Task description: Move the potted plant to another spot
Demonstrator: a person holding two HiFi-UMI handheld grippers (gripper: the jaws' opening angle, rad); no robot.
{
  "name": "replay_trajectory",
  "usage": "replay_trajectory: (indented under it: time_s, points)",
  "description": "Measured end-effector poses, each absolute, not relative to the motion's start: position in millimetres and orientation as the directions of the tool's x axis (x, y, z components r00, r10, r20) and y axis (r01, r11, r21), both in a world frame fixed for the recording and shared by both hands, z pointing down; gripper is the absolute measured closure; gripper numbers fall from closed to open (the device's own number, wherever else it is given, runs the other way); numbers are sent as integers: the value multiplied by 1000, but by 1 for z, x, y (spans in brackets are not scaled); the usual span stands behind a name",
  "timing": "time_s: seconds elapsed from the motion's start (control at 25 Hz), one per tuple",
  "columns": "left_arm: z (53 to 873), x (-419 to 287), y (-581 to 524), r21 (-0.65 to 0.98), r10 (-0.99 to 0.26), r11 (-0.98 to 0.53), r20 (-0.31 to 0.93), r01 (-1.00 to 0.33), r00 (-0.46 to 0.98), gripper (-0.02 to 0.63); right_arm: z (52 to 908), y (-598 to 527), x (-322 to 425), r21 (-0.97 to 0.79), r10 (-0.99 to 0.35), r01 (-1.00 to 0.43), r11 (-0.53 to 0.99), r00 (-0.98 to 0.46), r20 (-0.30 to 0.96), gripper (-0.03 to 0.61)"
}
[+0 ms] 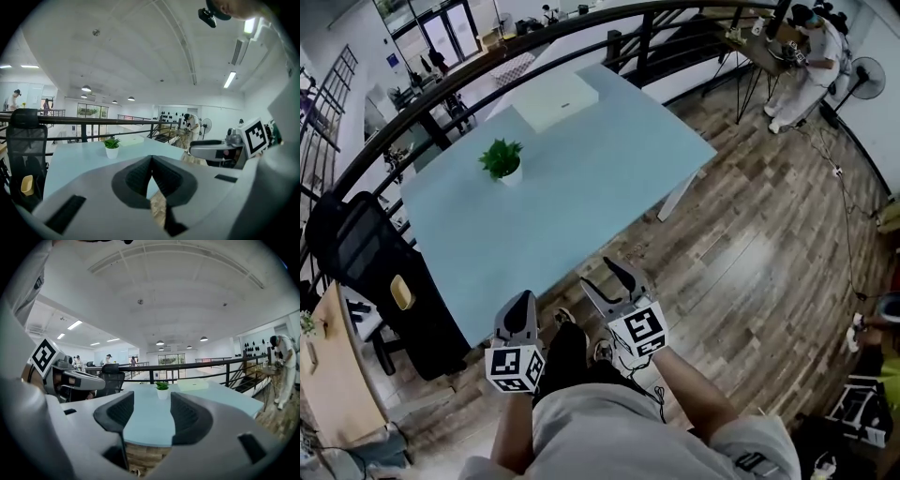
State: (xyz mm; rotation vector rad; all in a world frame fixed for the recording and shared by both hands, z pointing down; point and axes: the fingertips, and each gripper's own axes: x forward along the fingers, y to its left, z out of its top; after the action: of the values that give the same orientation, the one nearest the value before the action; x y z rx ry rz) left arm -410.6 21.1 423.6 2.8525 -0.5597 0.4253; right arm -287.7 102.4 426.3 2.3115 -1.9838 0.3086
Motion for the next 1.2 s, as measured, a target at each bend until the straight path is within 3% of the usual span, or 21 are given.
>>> replay_trajectory:
  time_s: [0.68,1.2]
  points:
    - [434,-313,-144,180,-256,-931,302,-318,918,601,447,-33,-204,-32,-945,-983,-178,162,283,298]
    - [485,-277,-209,175,-357,-871,415,-458,837,601,498,-113,-143,-89,-939,-995,-39,6,344,282]
